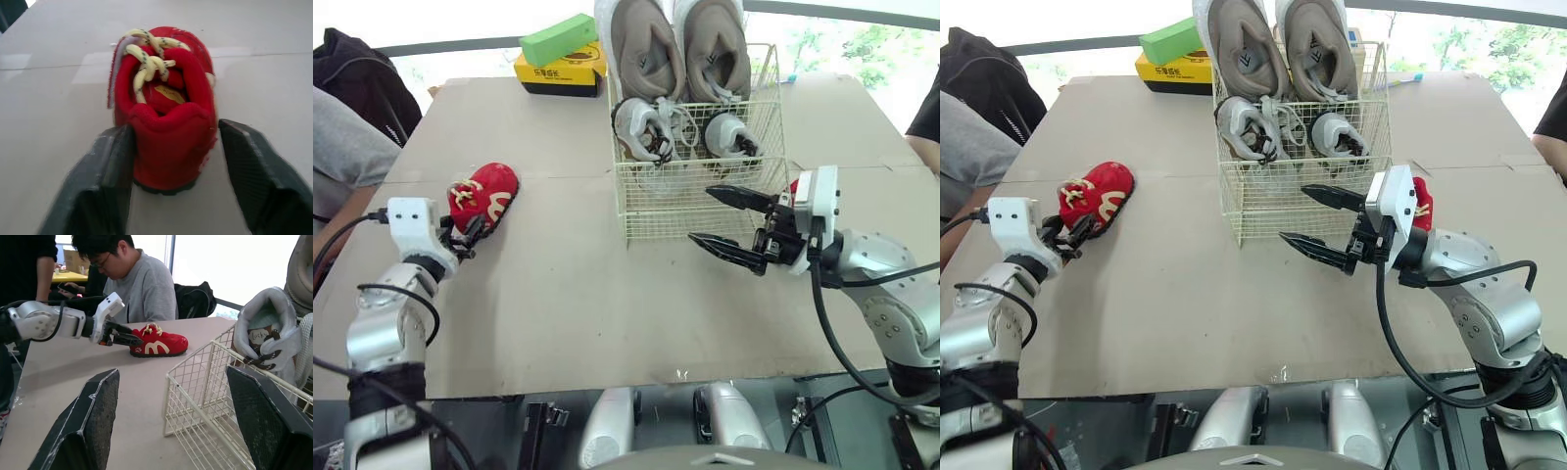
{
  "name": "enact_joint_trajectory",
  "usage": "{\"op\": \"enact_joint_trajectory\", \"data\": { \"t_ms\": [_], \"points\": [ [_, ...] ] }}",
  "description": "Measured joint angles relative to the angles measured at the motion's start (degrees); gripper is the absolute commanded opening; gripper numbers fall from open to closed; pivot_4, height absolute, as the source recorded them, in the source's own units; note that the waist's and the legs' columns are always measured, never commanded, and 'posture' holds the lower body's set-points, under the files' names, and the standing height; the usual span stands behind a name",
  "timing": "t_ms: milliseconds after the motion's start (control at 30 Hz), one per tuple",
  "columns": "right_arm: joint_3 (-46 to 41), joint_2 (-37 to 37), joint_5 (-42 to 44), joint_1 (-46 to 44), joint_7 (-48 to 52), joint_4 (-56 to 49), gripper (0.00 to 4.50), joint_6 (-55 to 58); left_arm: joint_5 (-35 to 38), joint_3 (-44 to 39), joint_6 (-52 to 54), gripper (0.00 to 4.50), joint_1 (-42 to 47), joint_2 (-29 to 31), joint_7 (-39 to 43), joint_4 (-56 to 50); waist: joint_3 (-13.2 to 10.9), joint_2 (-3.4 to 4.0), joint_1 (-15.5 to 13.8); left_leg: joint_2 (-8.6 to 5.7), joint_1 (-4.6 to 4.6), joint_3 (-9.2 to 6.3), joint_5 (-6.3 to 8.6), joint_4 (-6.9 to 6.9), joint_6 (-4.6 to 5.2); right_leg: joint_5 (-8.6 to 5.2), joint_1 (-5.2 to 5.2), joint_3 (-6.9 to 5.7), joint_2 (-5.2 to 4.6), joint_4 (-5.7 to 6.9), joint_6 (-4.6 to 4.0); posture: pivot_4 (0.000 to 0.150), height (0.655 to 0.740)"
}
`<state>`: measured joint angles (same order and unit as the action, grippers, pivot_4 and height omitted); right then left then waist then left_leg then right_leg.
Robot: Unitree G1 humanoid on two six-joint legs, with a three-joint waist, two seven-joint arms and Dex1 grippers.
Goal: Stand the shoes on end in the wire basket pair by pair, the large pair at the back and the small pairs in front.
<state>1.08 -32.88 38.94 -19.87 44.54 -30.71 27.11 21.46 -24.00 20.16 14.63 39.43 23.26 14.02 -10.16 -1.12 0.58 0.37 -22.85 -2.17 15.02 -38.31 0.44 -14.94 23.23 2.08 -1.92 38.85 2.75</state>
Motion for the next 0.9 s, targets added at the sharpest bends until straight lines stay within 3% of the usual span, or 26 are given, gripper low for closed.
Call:
{"op": "enact_joint_trajectory", "data": {
  "t_ms": [133, 167, 300, 400, 467, 533, 667, 767, 900],
  "points": [
    [-1.53, -0.64, 0.01, 1.62, -0.61, -1.19, 3.32, 0.04, -1.15, 0.04, -2.58, 0.21, -0.12, -0.47, 1.53, 1.65, 0.0, 0.0, -0.01, 0.01, 0.0, 0.0, 0.0, 0.0, 0.0, 0.01, 0.0, 0.02, -0.13, 0.0, 0.01, 0.15, 0.74],
    [-1.77, -0.71, 0.0, 1.98, -0.94, -1.68, 3.32, 0.06, -1.2, -0.09, -3.04, 0.13, -0.36, -0.71, 1.55, 1.54, 0.0, 0.0, 0.02, 0.02, 0.0, -0.01, 0.0, 0.0, 0.0, 0.01, 0.0, 0.04, -0.24, 0.0, 0.01, 0.15, 0.74],
    [-1.9, -0.58, -0.07, 1.81, -3.0, -2.34, 3.32, 0.85, -0.82, -1.52, -8.47, 0.13, -1.6, -5.31, 0.58, -3.33, -0.06, -0.1, -0.11, 0.05, -0.12, -0.07, 0.0, -0.03, -0.01, 0.01, 0.03, 0.0, -0.36, -0.02, 0.0, 0.15, 0.74],
    [-2.27, -0.66, 1.35, -3.77, -5.16, -2.24, 3.32, 3.45, -0.92, -0.58, -15.77, 0.13, -1.78, -8.54, 0.15, -19.46, -0.13, -0.52, -0.09, 0.11, -0.96, -0.37, -0.05, -0.31, -0.09, 0.19, 0.66, -0.05, -0.35, -0.03, -0.09, 0.15, 0.74],
    [-2.26, -4.34, 1.21, -10.07, -5.12, -2.54, 3.32, 5.36, -1.18, 1.77, -19.92, 0.13, 1.6, -7.84, 0.93, -31.35, -0.09, -0.35, -0.32, 0.03, -0.98, -0.34, -0.17, -0.26, -0.31, 0.22, 0.67, -0.05, -0.44, -0.11, -0.08, 0.15, 0.74],
    [-2.62, -7.45, 0.72, -13.16, -4.95, -2.44, 3.32, 7.01, -1.72, 2.32, -21.81, 0.13, 3.63, -6.98, 1.34, -35.36, 0.03, -0.16, -0.26, 0.01, -0.83, -0.29, -0.04, -0.1, -0.08, 0.22, 0.57, -0.03, -0.42, -0.23, -0.08, 0.15, 0.74],
    [-4.32, -14.64, 6.58, -27.48, -1.36, 3.91, 3.32, 16.15, -3.25, 5.2, -26.39, 0.13, 9.54, -4.27, 5.76, -32.77, -0.14, 0.16, 0.38, 0.03, -0.81, -0.11, -0.04, -0.1, -0.05, 0.22, 0.66, -0.16, 0.01, -0.1, -0.11, 0.15, 0.74],
    [-7.75, -17.2, 10.86, -40.44, -0.4, 9.86, 3.32, 21.18, -3.19, 9.67, -32.47, 0.13, 11.19, -2.29, 14.2, -31.94, -0.13, 0.18, 0.32, 0.09, -0.84, 0.08, -0.04, -0.06, -0.04, 0.21, 0.62, -0.28, 0.07, -0.29, -0.11, 0.15, 0.74],
    [-5.22, -18.71, 12.23, -47.58, 1.43, 14.61, 3.32, 27.45, -5.58, 15.11, -42.37, 0.13, 12.63, -0.39, 22.47, -27.04, -0.23, 0.34, 0.28, 0.07, -0.97, 0.24, -0.03, -0.06, -0.01, 0.21, 0.7, -0.17, 0.02, -0.4, -0.09, 0.15, 0.74]
  ]
}}
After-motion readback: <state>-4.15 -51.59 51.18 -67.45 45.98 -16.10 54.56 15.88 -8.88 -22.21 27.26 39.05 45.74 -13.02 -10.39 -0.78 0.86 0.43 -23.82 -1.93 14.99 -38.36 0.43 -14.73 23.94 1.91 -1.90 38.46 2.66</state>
